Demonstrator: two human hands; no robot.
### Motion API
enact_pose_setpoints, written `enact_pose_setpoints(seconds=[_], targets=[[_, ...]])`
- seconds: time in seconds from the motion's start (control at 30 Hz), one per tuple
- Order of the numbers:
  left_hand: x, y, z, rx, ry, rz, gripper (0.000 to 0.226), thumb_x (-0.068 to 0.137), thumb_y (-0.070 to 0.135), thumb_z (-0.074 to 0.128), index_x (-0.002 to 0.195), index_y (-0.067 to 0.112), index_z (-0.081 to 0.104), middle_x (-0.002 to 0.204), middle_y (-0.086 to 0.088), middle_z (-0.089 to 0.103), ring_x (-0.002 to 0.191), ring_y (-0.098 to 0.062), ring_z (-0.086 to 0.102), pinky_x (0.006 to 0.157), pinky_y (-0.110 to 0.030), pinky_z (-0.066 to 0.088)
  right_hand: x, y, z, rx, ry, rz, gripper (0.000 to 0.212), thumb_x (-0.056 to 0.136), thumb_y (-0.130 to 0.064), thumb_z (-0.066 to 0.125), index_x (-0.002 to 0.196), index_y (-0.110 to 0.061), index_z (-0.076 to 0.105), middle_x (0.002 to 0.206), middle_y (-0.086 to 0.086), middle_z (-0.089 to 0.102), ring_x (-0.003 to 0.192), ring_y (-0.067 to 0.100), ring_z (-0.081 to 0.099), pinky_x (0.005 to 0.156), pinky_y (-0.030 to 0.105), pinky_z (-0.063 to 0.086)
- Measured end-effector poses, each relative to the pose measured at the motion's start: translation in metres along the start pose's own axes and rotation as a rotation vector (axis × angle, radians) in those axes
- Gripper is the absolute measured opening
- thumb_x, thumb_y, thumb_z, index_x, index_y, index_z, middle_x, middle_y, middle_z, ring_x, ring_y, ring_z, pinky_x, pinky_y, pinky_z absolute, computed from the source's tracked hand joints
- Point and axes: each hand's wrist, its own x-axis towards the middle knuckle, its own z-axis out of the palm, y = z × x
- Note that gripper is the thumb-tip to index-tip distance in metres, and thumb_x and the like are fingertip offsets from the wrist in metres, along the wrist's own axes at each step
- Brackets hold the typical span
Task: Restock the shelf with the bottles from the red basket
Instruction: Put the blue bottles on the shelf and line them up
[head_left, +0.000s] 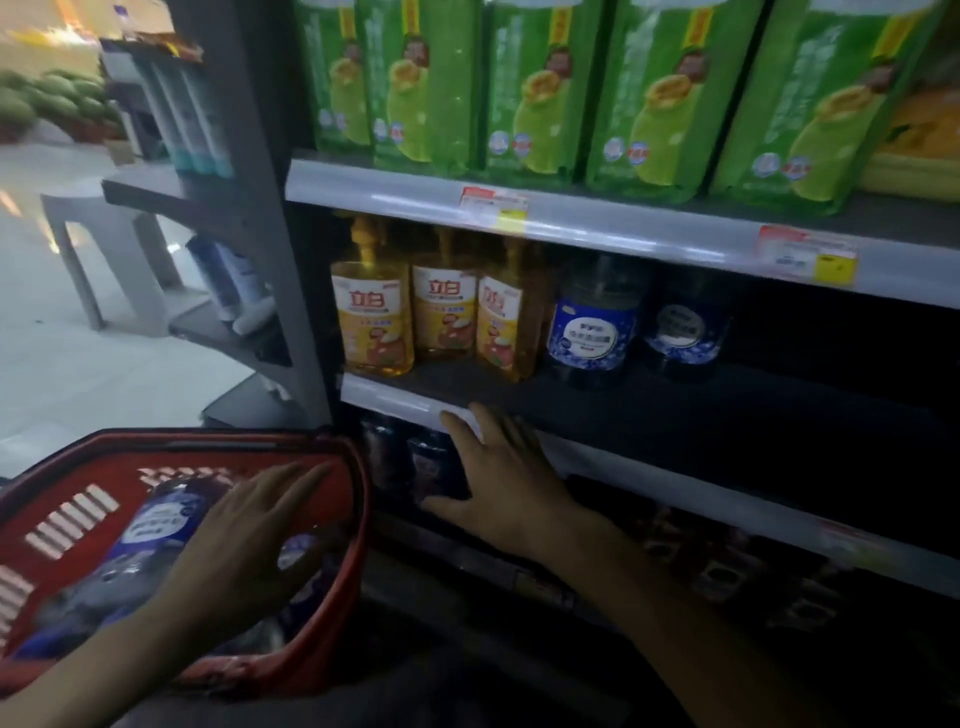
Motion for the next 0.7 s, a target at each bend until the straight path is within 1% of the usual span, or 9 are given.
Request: enact_pose_setpoints(seconds=[0.13, 0.23, 0.3, 0.4, 0.47, 0.53, 0.57, 0.63, 0.7], targets=[[-0.025, -0.035, 0.012, 0.065, -0.05, -0.01, 0.081, 0.083, 0.057, 0.06, 0.156, 0.028, 0.043, 0.151, -0.008, 0.052, 0.132, -0.032, 0.055, 0.103, -0.046, 0.048, 0.02, -0.027, 0.028, -0.091, -0.07, -0.103, 0.092, 0.093, -0.064, 0.054, 0.162, -0.029, 0.005, 0.169, 0.005, 0.002, 0.156, 0.028, 0.003, 0.126, 0.046, 0.009], [-0.05, -0.05, 0.024, 0.035, -0.069, -0.098, 0.079, 0.083, 0.058, 0.058, 0.155, 0.031, 0.043, 0.146, -0.007, 0.056, 0.13, -0.03, 0.057, 0.103, -0.047, 0.049, 0.028, -0.04, 0.055, -0.166, -0.142, -0.181, 0.089, 0.095, -0.063, 0.051, 0.162, -0.031, 0.002, 0.17, 0.005, 0.001, 0.157, 0.026, -0.001, 0.127, 0.045, 0.003], [-0.07, -0.061, 0.037, 0.059, -0.113, -0.183, 0.08, 0.085, 0.062, 0.052, 0.157, 0.03, 0.038, 0.148, -0.007, 0.056, 0.133, -0.031, 0.056, 0.107, -0.052, 0.046, 0.029, -0.05, 0.07, -0.187, -0.182, -0.217, 0.088, 0.096, -0.063, 0.05, 0.162, -0.033, 0.0, 0.17, 0.005, -0.001, 0.157, 0.026, -0.003, 0.128, 0.043, 0.0], [-0.092, -0.082, 0.049, 0.058, -0.167, -0.293, 0.079, 0.092, 0.069, 0.04, 0.161, 0.032, 0.031, 0.156, -0.007, 0.049, 0.14, -0.029, 0.049, 0.115, -0.052, 0.039, 0.032, -0.066, 0.085, -0.23, -0.241, -0.262, 0.085, 0.097, -0.061, 0.049, 0.162, -0.032, 0.002, 0.17, 0.003, 0.003, 0.157, 0.024, 0.002, 0.127, 0.039, 0.0], [-0.104, -0.1, 0.054, 0.067, -0.17, -0.327, 0.079, 0.093, 0.073, 0.03, 0.161, 0.033, 0.032, 0.157, -0.005, 0.046, 0.143, -0.027, 0.046, 0.118, -0.053, 0.034, 0.034, -0.077, 0.094, -0.22, -0.27, -0.302, 0.082, 0.098, -0.058, 0.05, 0.163, -0.031, 0.006, 0.169, 0.003, 0.008, 0.156, 0.022, 0.006, 0.128, 0.037, 0.002], [-0.114, -0.116, 0.054, 0.063, -0.17, -0.359, 0.079, 0.092, 0.075, 0.025, 0.158, 0.033, 0.039, 0.156, -0.003, 0.049, 0.142, -0.025, 0.047, 0.119, -0.051, 0.034, 0.038, -0.087, 0.106, -0.195, -0.286, -0.349, 0.079, 0.098, -0.054, 0.054, 0.162, -0.03, 0.015, 0.168, 0.002, 0.014, 0.155, 0.02, 0.012, 0.128, 0.035, 0.007], [-0.118, -0.123, 0.054, 0.061, -0.161, -0.376, 0.078, 0.092, 0.074, 0.026, 0.156, 0.032, 0.042, 0.153, -0.003, 0.052, 0.14, -0.026, 0.05, 0.117, -0.05, 0.036, 0.042, -0.092, 0.111, -0.187, -0.287, -0.367, 0.077, 0.097, -0.052, 0.057, 0.161, -0.03, 0.021, 0.167, 0.002, 0.019, 0.154, 0.02, 0.017, 0.127, 0.034, 0.013], [-0.125, -0.133, 0.052, 0.062, -0.126, -0.41, 0.074, 0.092, 0.071, 0.033, 0.15, 0.029, 0.049, 0.145, -0.004, 0.058, 0.132, -0.028, 0.056, 0.111, -0.048, 0.042, 0.054, -0.105, 0.121, -0.189, -0.273, -0.396, 0.075, 0.091, -0.047, 0.068, 0.156, -0.027, 0.037, 0.161, 0.007, 0.034, 0.149, 0.025, 0.032, 0.123, 0.037, 0.025], [-0.13, -0.144, 0.049, 0.057, -0.082, -0.457, 0.074, 0.09, 0.069, 0.038, 0.147, 0.023, 0.051, 0.138, -0.006, 0.062, 0.125, -0.031, 0.059, 0.105, -0.047, 0.046, 0.073, -0.119, 0.137, -0.228, -0.241, -0.452, 0.075, 0.083, -0.041, 0.078, 0.149, -0.021, 0.049, 0.151, 0.012, 0.049, 0.138, 0.031, 0.048, 0.115, 0.041, 0.038]])
